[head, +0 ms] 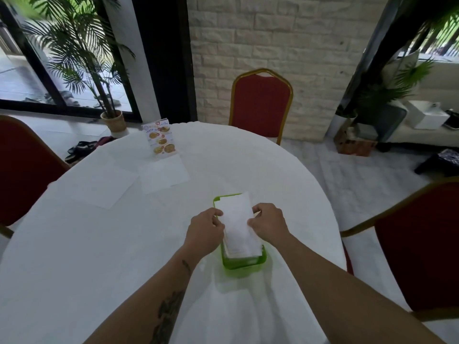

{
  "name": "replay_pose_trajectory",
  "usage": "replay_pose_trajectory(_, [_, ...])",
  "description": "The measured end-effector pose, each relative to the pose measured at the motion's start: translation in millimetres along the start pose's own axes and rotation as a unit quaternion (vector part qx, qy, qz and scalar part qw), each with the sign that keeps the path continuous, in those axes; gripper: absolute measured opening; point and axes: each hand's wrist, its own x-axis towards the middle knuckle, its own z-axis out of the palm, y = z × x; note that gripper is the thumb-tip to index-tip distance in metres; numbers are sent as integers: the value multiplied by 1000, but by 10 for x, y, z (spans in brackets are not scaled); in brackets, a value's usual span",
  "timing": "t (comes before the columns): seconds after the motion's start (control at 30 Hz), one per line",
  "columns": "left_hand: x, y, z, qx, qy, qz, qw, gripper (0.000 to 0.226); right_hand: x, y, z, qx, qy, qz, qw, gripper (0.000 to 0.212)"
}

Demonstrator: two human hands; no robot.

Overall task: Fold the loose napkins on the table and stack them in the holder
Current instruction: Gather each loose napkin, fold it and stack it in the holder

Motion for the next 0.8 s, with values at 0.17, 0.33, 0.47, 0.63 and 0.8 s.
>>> replay_pose_trajectory(0.17, [22, -60, 47, 85, -3, 62, 994, 46, 37, 6, 16, -52, -13, -27, 998, 36])
replay_pose_trajectory(0.33, [46, -134, 70, 162, -11, 97, 982, 57, 43, 8, 54, -97, -24, -51, 994, 63])
replay_pose_trajectory(0.47, [57, -183, 72, 176, -23, 111, 978, 60, 56, 3, 63, -77, -32, -65, 994, 67])
replay_pose_trajectory(0.63, [59, -227, 48, 179, -19, 138, 974, 61, 28, -9, 75, -187, 11, -102, 977, 60])
replay_pose_trajectory(0.8, [73, -258, 37, 224, -52, 163, 960, 59, -36, -28, 168, -291, 9, -205, 934, 53])
